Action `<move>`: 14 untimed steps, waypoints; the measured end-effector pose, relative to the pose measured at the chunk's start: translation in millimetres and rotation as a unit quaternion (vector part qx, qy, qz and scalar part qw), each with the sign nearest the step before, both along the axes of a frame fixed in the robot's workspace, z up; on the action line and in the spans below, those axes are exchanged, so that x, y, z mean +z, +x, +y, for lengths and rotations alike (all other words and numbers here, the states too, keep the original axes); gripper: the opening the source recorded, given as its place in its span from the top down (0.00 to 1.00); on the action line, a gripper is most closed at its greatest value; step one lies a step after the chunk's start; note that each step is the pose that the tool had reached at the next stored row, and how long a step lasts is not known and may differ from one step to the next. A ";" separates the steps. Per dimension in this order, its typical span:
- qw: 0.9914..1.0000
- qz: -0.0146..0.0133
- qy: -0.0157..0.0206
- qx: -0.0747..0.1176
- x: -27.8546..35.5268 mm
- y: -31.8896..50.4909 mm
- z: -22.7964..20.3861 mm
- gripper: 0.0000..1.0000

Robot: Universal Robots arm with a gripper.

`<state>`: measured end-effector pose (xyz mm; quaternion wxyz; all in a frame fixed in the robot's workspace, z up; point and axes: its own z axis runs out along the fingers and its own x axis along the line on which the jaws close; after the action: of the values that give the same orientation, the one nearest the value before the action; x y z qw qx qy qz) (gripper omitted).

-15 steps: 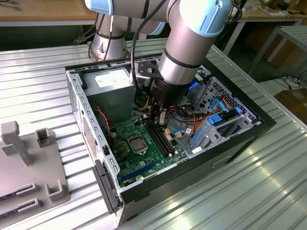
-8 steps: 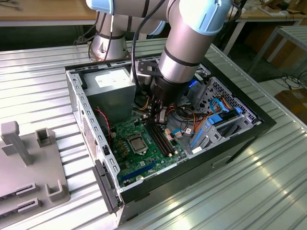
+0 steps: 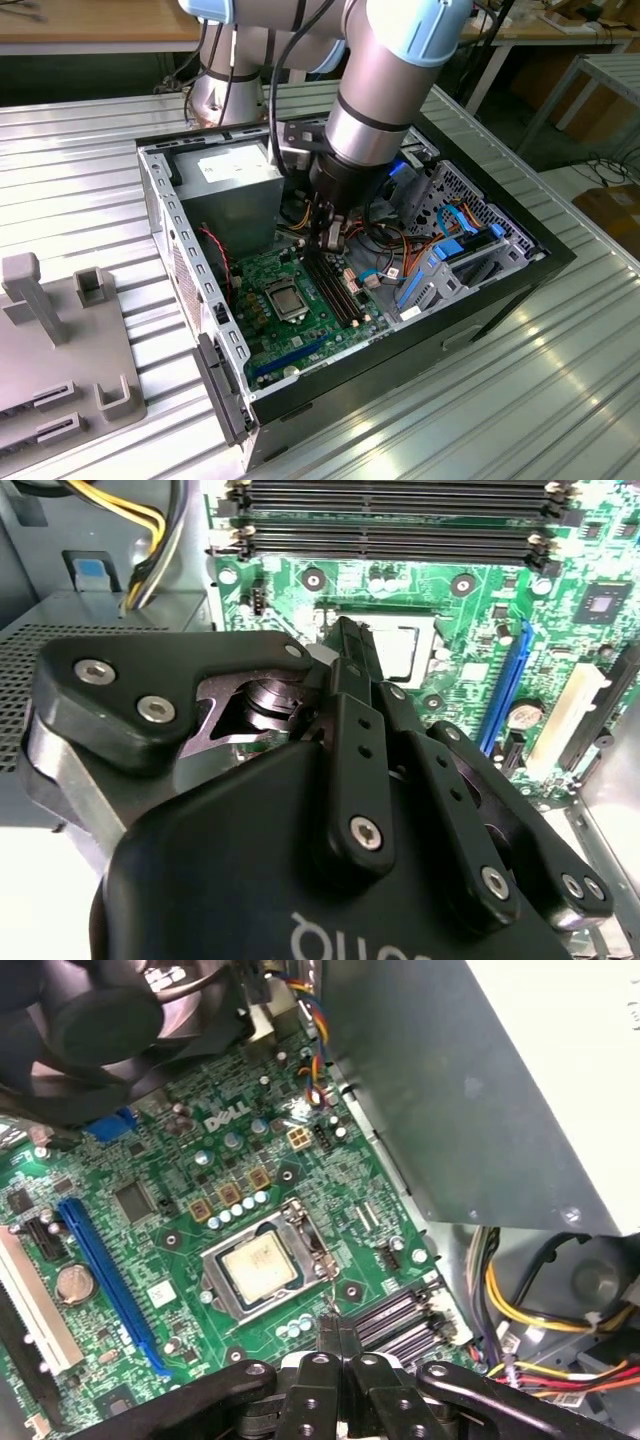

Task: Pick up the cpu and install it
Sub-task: 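Install the first cpu locking lever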

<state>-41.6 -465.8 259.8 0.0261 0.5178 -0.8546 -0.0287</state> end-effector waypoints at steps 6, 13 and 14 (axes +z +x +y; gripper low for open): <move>1.000 0.000 0.000 0.000 0.0 0.5 5.0 0.89; 1.000 0.000 0.001 0.000 0.0 8.1 3.7 0.89; 1.000 0.000 0.000 0.000 0.0 11.9 3.7 0.89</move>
<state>-29.6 -462.1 259.8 0.0262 0.5175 -0.8548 -0.0294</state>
